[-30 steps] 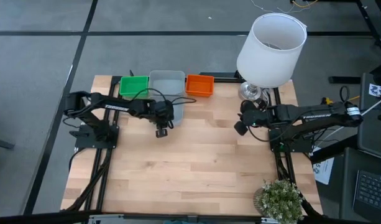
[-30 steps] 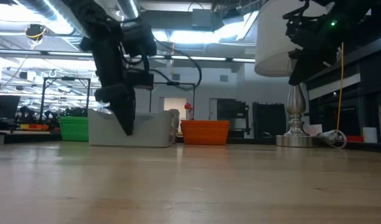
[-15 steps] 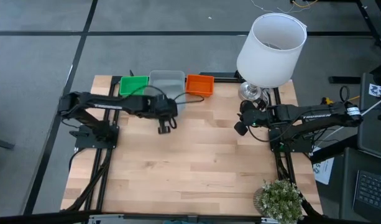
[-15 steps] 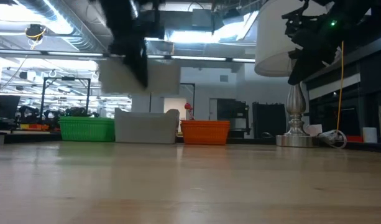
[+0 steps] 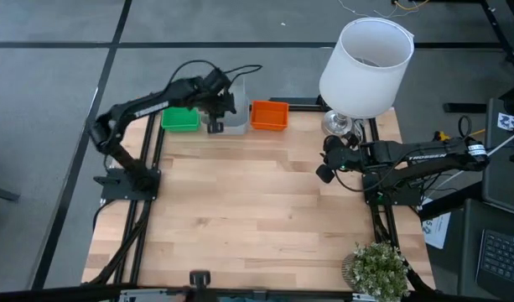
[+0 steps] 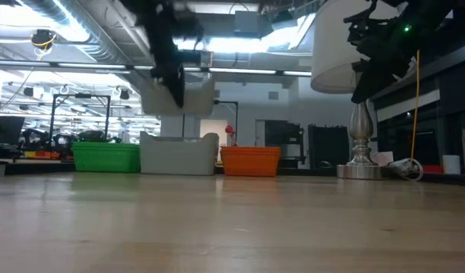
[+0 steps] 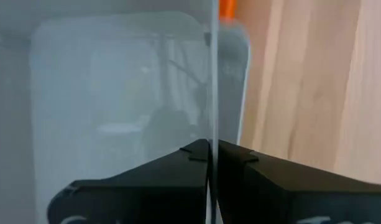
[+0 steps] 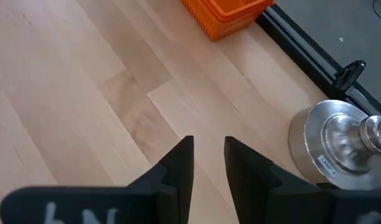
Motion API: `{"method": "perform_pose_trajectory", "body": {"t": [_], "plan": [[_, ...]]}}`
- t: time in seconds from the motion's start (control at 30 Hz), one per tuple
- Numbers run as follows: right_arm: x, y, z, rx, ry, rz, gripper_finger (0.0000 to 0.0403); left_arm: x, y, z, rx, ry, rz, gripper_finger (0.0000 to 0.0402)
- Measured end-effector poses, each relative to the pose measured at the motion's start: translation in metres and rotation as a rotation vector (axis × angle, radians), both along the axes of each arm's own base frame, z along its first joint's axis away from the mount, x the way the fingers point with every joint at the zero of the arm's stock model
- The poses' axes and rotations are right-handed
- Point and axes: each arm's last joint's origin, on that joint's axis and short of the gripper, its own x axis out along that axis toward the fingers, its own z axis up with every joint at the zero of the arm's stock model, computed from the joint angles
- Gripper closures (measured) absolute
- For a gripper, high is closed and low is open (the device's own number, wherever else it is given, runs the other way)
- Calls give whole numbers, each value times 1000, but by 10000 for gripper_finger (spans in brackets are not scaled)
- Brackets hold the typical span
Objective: Stack baskets by color
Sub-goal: Stack the bottom gray bin on top of the top gray bin
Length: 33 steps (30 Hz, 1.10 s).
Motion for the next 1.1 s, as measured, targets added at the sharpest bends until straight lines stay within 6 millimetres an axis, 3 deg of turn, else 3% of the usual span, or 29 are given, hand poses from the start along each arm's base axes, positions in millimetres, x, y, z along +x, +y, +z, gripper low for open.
{"method": "perform_pose_trajectory", "body": {"t": [0.13, 0.3, 0.9, 1.1], "plan": [[0, 0, 0, 0, -1, 0, 313, 3, 23, -27, -57, 46, 10, 401], [0, 0, 0, 0, -2, 0, 313, 10, 24, -40, -94, 71, -50, 401], [0, 0, 0, 0, -2, 0, 313, 12, 19, -41, -98, 105, -112, 401], [0, 0, 0, 0, -2, 0, 313, 12, 19, -42, -101, 102, -90, 370]]}}
